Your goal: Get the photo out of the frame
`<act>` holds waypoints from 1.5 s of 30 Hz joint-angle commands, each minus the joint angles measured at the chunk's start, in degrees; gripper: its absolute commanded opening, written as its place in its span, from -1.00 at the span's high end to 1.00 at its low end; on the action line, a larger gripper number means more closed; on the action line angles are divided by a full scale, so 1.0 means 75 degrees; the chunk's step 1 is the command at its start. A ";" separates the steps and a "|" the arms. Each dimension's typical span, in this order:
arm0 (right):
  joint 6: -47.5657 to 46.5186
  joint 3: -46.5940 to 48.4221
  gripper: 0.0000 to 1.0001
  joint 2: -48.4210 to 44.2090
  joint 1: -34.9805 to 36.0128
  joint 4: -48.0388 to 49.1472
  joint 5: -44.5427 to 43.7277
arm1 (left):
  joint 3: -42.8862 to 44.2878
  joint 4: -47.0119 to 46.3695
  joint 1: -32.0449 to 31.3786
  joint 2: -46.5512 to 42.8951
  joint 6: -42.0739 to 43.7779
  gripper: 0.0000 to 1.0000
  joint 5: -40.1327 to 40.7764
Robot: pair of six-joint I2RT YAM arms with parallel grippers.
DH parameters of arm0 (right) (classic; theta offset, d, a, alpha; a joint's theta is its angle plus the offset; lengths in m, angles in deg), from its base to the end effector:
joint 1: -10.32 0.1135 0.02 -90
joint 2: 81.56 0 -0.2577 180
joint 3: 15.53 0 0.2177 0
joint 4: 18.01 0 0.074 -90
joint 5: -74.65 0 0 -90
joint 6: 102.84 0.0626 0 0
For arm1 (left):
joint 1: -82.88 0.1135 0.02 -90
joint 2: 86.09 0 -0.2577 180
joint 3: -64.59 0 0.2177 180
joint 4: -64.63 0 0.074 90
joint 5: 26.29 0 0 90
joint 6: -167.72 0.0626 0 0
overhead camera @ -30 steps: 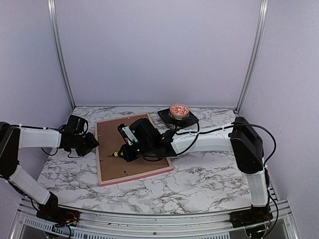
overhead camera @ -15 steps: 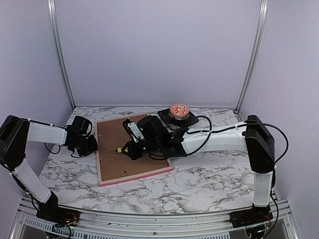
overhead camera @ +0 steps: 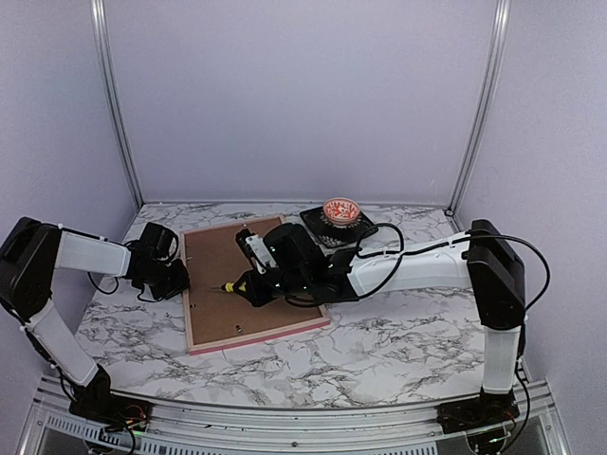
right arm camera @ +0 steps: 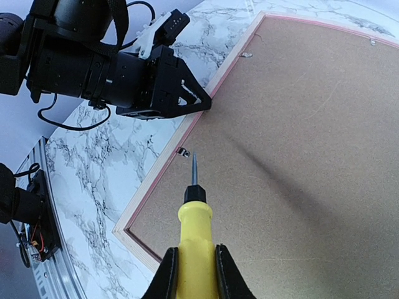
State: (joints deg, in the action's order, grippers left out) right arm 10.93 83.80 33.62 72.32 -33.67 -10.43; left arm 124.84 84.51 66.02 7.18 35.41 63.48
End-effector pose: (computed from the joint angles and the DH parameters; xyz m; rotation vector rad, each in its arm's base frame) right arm 0.2090 0.4045 0.2160 -0.7976 2.1341 0.9396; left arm 0.2867 -0.0871 0.1432 -0.5595 2.4853 -0.4265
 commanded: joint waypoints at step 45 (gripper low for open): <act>-0.0955 -0.1353 1.00 -0.0850 0.0805 -0.0712 0.0552 | -0.2595 -0.1621 -0.2013 -0.2426 -0.2307 0.57 0.0160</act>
State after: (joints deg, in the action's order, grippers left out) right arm 2.43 70.75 26.17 77.94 -39.66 -4.42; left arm 106.26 75.55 50.32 -12.40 16.46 66.82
